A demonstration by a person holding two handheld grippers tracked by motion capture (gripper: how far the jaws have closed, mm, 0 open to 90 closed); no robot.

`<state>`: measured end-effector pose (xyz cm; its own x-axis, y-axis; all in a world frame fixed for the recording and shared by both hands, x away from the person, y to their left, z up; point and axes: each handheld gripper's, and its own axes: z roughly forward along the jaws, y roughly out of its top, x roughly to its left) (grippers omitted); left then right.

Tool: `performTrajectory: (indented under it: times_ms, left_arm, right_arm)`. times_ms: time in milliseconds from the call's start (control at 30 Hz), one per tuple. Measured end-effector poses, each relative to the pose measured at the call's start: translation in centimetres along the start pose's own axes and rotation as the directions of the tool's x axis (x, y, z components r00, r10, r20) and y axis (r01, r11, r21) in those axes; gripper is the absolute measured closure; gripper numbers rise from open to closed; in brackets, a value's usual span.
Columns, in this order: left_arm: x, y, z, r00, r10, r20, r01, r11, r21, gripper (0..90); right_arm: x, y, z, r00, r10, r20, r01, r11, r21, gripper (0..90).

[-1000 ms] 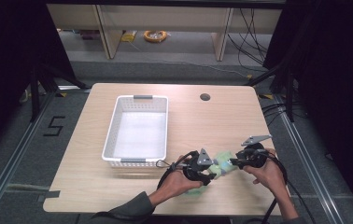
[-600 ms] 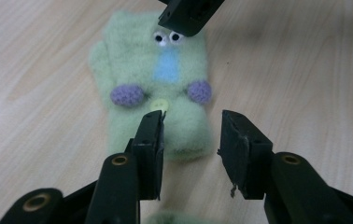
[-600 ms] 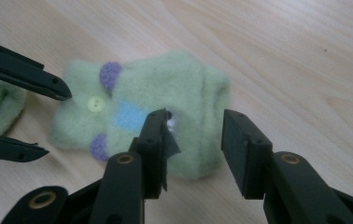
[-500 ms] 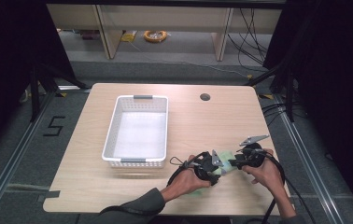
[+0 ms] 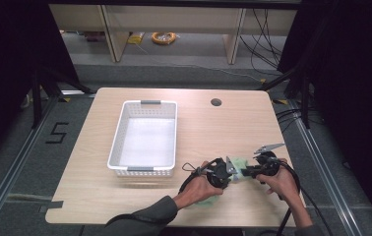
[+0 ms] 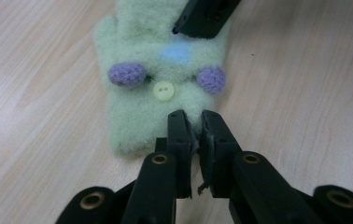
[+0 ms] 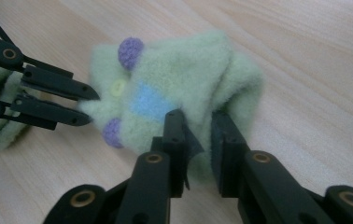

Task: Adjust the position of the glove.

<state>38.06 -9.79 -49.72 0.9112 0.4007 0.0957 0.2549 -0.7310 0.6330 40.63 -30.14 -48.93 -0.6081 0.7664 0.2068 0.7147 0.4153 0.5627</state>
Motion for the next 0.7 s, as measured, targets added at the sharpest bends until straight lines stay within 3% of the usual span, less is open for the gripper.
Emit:
performTrajectory:
  times_ms: [100,167,267,300,333,367,400,433,467,500,700]
  left_arm:
    - [0.0,-0.1,-0.2,0.9998,0.017,-0.010,-0.017,0.9998,-0.009,84.9]
    - [0.2,-0.3,-0.5,0.9997,0.021,0.011,-0.021,0.9997,-0.009,85.1]
    - [0.8,-0.5,-1.5,0.9994,0.007,0.035,-0.006,0.9999,-0.015,85.1]
    - [1.0,-0.5,-1.9,0.9993,0.011,0.036,-0.010,0.9998,-0.018,85.1]
    - [1.1,-0.5,-2.2,0.9993,0.003,0.036,-0.002,0.9996,-0.027,85.2]
    - [1.2,-0.5,-2.6,0.9995,-0.009,0.031,0.010,0.9990,-0.044,85.1]
    - [1.2,-0.5,-2.6,0.9995,-0.009,0.031,0.010,0.9990,-0.044,85.1]
    - [1.4,-0.5,-3.5,0.9995,0.004,0.033,-0.002,0.9992,-0.041,85.1]
    - [1.5,-0.6,-3.9,0.9995,0.018,0.027,-0.017,0.9990,-0.041,85.1]
    - [1.4,-0.7,-4.3,0.9997,-0.001,0.026,0.003,0.9984,-0.057,85.1]
    - [1.4,-2.1,-7.4,0.9994,0.025,0.023,-0.023,0.9975,-0.067,85.0]
  right_arm:
    - [0.2,0.2,-0.5,0.9997,-0.022,0.006,0.021,1.000,0.016,82.3]
    - [0.2,0.2,-0.5,0.9993,-0.037,0.007,0.037,0.999,-0.015,82.7]
    - [0.5,0.4,-1.3,0.9994,-0.033,0.003,0.033,0.999,-0.008,82.8]
    - [0.6,0.5,-1.2,0.9991,-0.041,0.000,0.041,0.998,-0.049,82.9]
    - [0.8,0.7,-1.7,0.9989,-0.046,-0.003,0.046,0.998,-0.036,82.9]
    - [0.9,0.8,-1.7,0.9990,-0.044,-0.007,0.043,0.997,-0.060,82.9]
    - [1.1,1.0,-2.1,0.9986,-0.052,-0.008,0.051,0.998,-0.044,82.9]
    - [1.3,1.0,-2.0,0.9987,-0.051,-0.011,0.049,0.995,-0.086,82.9]
    - [1.6,1.2,-2.4,0.9981,-0.060,-0.014,0.059,0.996,-0.073,82.8]
    - [1.9,1.4,-2.6,0.9979,-0.064,-0.015,0.062,0.995,-0.082,82.8]
    - [4.9,2.5,-3.3,0.9948,-0.100,-0.024,0.096,0.987,-0.132,82.7]
